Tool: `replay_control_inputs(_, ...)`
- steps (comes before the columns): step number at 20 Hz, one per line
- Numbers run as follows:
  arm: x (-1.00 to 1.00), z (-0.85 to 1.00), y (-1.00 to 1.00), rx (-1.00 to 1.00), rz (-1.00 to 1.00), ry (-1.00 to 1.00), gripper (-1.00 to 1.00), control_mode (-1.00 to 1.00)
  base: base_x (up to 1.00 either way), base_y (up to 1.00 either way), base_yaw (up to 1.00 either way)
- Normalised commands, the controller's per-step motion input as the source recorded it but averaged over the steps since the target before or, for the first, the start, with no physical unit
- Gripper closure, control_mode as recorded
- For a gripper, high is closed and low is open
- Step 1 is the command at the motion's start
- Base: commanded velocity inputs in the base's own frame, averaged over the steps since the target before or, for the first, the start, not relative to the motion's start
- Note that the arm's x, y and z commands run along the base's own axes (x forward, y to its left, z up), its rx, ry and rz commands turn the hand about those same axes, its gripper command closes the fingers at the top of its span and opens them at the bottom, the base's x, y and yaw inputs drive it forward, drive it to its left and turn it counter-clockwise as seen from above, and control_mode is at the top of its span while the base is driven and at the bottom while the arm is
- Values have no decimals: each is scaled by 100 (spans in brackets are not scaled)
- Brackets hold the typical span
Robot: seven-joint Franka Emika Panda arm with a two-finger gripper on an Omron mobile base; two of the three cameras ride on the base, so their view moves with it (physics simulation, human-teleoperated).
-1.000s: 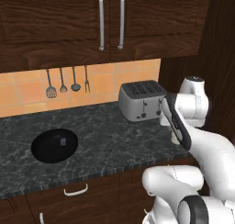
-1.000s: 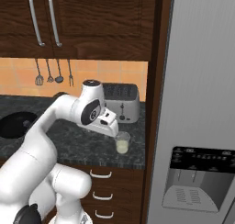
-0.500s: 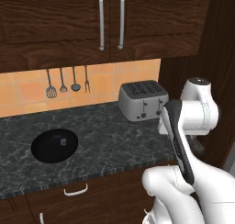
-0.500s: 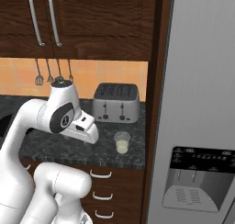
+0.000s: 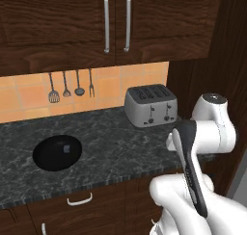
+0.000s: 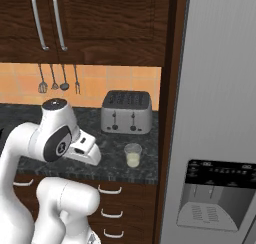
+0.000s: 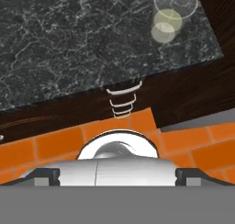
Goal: Grab a lemon wedge from the fridge and one ice cube from the ice bowl, and put them in the glass of lemonade.
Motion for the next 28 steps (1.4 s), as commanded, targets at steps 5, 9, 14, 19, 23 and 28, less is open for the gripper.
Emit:
replay_control_inputs(5, -19, 0, 0, 0, 0, -2, -100, -100, 0, 0, 0)
replay_control_inputs(9, -8, 0, 0, 0, 0, 0, -100, 100, -47, -12, -10)
replay_control_inputs(14, 0, 0, 0, 0, 0, 0, -100, 100, -96, -39, -39)
replay_control_inputs(19, 0, 0, 0, 0, 0, 0, -100, 100, -14, -66, -42)
replay_control_inputs(23, 0, 0, 0, 0, 0, 0, -100, 100, -3, -100, -3)
replay_control_inputs(28, 0, 0, 0, 0, 0, 0, -100, 100, -30, -100, 41)
